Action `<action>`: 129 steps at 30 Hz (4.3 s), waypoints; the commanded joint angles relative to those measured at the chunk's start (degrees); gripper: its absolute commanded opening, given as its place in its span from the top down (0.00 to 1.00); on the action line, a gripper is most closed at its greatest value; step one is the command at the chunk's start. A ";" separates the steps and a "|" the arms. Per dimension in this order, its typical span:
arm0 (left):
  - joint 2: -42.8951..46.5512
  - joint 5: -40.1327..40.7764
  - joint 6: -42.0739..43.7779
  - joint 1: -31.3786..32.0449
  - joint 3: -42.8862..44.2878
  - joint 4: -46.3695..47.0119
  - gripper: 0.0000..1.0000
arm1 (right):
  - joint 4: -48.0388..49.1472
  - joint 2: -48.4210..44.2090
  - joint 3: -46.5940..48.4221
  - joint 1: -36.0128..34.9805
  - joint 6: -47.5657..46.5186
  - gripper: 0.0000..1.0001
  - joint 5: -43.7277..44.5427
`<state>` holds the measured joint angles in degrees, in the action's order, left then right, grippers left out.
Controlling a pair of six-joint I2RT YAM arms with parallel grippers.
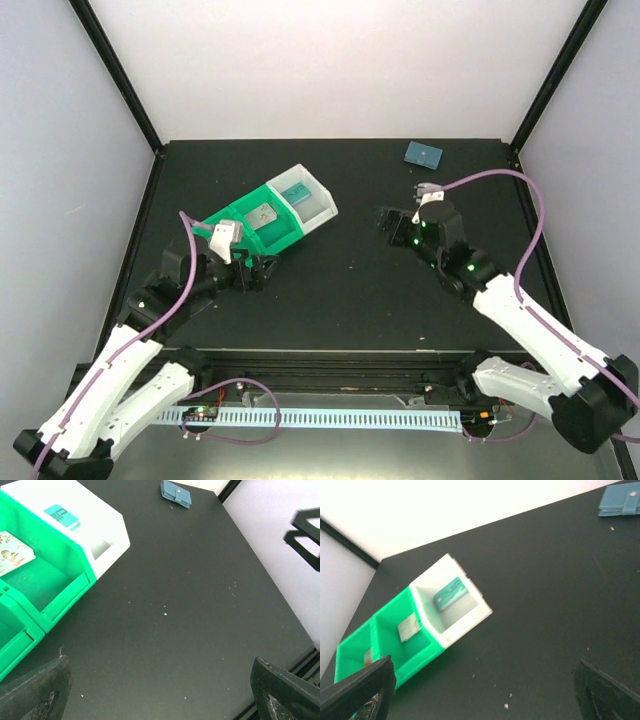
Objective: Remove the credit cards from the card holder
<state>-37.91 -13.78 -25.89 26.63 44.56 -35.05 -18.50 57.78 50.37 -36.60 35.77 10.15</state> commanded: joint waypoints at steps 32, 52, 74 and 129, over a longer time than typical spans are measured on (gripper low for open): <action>3.95 1.52 7.62 -0.41 -4.08 -0.10 0.01 | 32.51 70.56 33.23 40.09 34.43 0.50 -21.93; 3.97 1.66 7.68 -0.44 -4.26 0.37 0.01 | 23.35 84.82 52.54 41.05 35.57 0.55 -20.14; 3.91 1.70 7.61 -0.44 -4.30 0.43 0.01 | 26.25 85.58 52.68 41.12 31.09 0.99 -22.42; 3.17 2.96 7.44 -0.44 -4.39 0.54 0.01 | 30.71 92.76 61.52 42.15 27.05 0.87 -28.02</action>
<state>-34.65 -11.73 -19.07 26.61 39.70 -35.11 10.33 149.21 110.91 5.50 64.36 -16.73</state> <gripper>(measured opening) 0.990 0.157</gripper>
